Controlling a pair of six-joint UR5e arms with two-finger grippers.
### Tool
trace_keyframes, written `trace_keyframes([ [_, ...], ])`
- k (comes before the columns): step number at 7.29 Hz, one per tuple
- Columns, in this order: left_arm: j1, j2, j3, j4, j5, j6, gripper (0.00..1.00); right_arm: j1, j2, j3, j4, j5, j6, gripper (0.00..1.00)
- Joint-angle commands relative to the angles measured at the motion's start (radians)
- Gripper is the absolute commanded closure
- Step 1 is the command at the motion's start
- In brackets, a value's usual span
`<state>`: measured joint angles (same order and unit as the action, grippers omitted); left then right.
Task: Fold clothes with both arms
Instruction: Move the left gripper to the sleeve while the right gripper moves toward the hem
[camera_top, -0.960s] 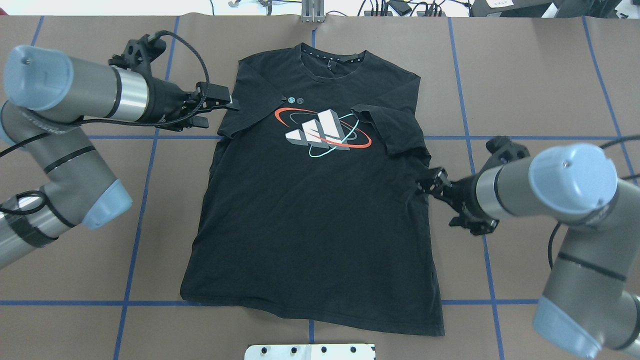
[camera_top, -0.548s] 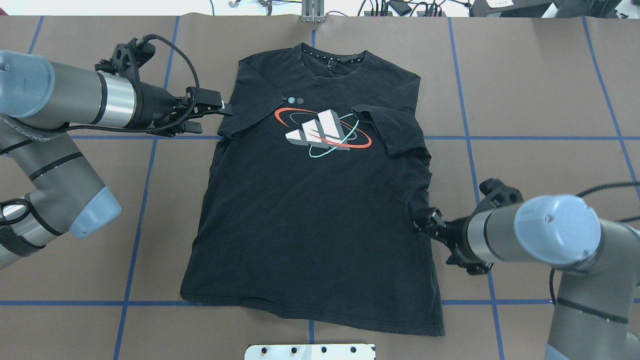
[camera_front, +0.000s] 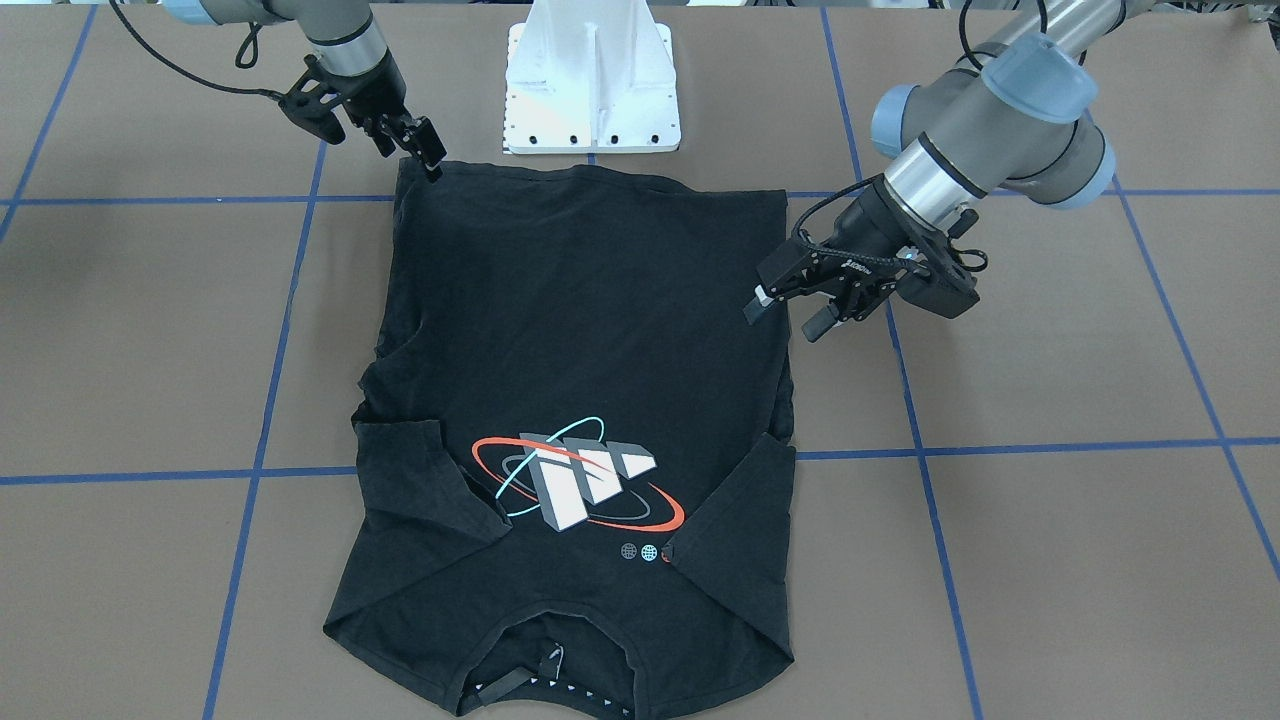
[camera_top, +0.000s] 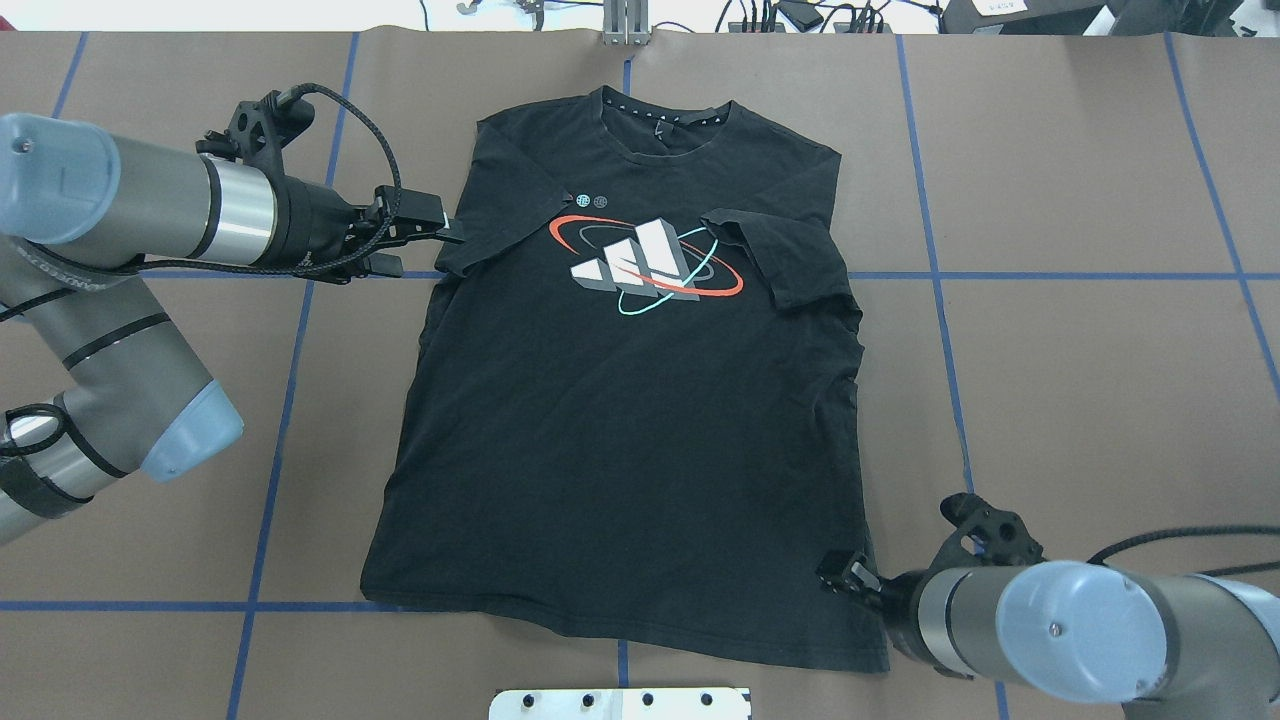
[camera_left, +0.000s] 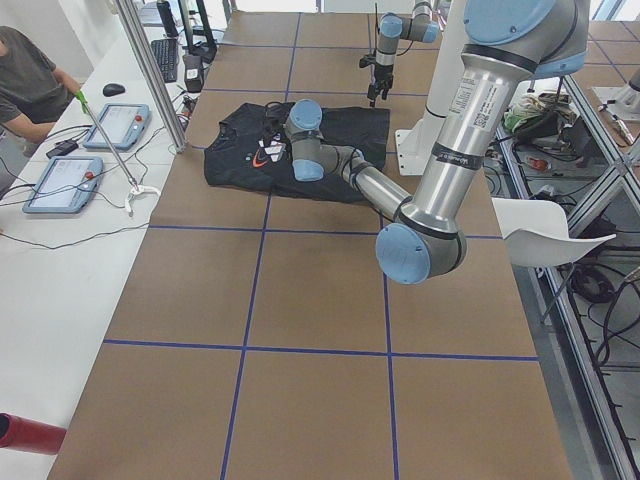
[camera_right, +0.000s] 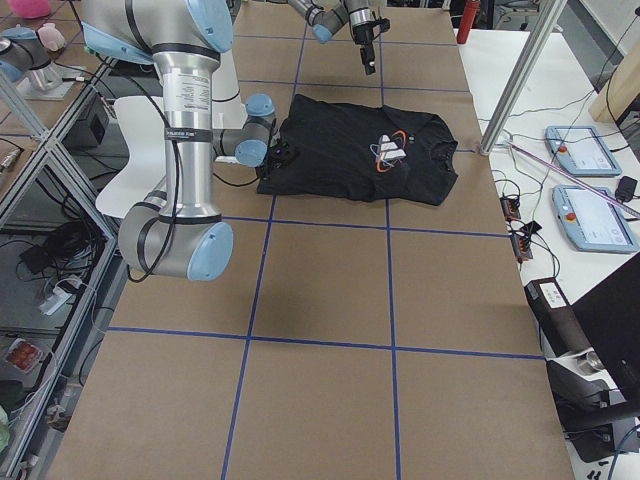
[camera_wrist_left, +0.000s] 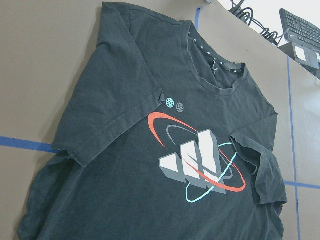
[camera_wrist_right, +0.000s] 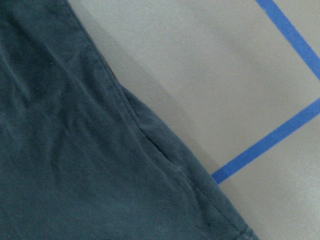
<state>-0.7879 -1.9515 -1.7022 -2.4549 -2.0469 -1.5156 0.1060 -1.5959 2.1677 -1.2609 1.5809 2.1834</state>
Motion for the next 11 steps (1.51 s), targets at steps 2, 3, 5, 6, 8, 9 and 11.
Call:
trace_keyframes([
  [2, 0.001, 0.000, 0.001, 0.001, 0.001, -0.011, 0.00, -0.098, -0.015, -0.017, 0.001, -0.148, 0.224, 0.18],
  [3, 0.001, 0.000, 0.001, 0.001, 0.001, -0.012, 0.00, -0.109, -0.013, -0.038, 0.006, -0.172, 0.255, 0.18],
  [5, 0.001, 0.000, -0.001, 0.001, 0.002, -0.012, 0.00, -0.123, -0.015, -0.052, 0.009, -0.177, 0.283, 0.19],
  [6, 0.001, 0.000, 0.001, 0.001, 0.004, -0.012, 0.00, -0.121, -0.015, -0.051, 0.009, -0.177, 0.285, 0.19],
  [8, 0.007, 0.000, 0.006, 0.001, 0.008, -0.014, 0.00, -0.123, -0.024, -0.046, 0.003, -0.176, 0.283, 0.19],
  [9, 0.009, 0.000, 0.006, 0.001, 0.010, -0.015, 0.00, -0.126, -0.036, -0.045, 0.001, -0.176, 0.285, 0.19],
  [11, 0.010, 0.000, 0.009, 0.001, 0.011, -0.015, 0.00, -0.134, -0.047, -0.046, 0.001, -0.176, 0.285, 0.19],
])
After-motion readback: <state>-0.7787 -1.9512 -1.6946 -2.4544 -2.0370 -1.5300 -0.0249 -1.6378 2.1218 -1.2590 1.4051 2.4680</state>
